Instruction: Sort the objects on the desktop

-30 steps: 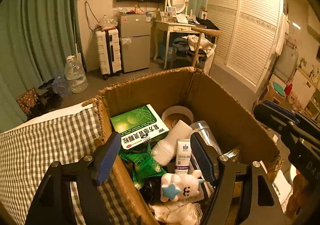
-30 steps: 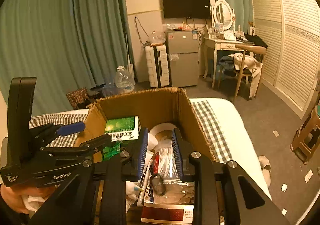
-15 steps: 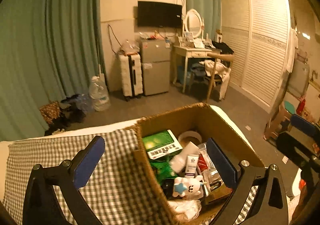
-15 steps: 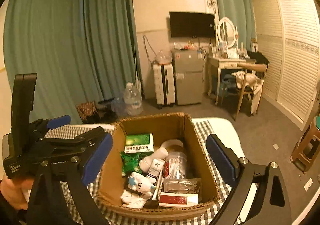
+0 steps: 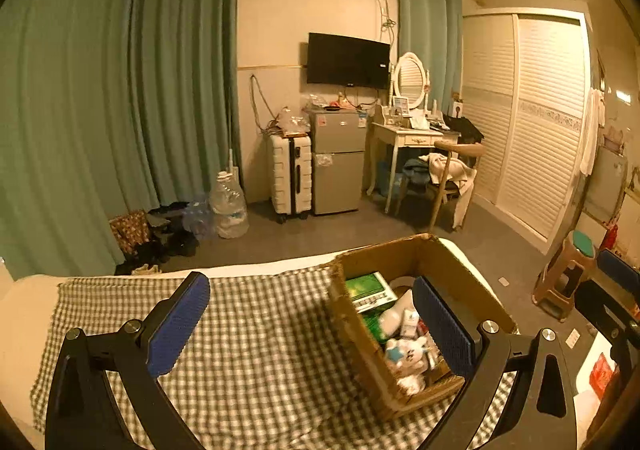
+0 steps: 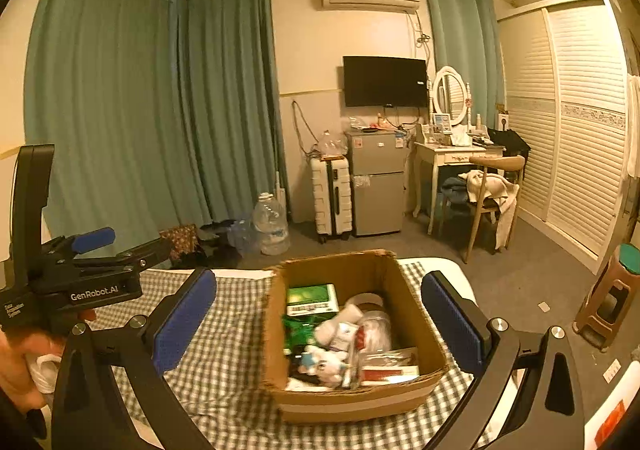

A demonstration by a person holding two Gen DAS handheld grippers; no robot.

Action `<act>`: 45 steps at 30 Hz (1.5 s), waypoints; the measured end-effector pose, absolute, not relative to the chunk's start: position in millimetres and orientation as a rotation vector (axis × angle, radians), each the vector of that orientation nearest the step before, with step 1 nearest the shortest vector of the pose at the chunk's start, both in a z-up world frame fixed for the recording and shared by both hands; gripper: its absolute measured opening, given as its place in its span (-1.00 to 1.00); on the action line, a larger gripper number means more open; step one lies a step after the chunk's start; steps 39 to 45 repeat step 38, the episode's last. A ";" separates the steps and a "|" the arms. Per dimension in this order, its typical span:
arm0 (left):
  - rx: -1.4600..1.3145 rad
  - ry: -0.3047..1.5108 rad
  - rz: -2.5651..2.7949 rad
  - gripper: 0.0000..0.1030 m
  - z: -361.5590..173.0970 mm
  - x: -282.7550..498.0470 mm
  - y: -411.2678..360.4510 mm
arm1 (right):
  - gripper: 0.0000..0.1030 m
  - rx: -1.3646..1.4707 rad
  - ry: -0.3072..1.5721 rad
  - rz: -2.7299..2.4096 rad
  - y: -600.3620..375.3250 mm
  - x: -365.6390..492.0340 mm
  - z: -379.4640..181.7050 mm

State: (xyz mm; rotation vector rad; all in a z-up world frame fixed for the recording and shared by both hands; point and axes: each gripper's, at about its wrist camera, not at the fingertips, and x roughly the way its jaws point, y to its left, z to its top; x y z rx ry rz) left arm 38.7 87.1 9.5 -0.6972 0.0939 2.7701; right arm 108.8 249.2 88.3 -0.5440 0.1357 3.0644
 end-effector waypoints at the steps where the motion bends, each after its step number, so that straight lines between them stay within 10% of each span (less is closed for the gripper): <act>1: -0.704 0.091 2.776 1.00 11.8 41.9 79.4 | 0.99 -0.545 0.133 3.075 241.3 111.8 89.7; 22: -0.715 0.014 2.920 1.00 0.6 98.1 -81.6 | 0.99 -0.561 -0.015 3.141 110.3 128.8 88.0; 45: -0.763 0.032 2.920 1.00 -27.6 84.0 -78.4 | 0.99 -0.611 0.004 3.098 125.3 116.4 69.0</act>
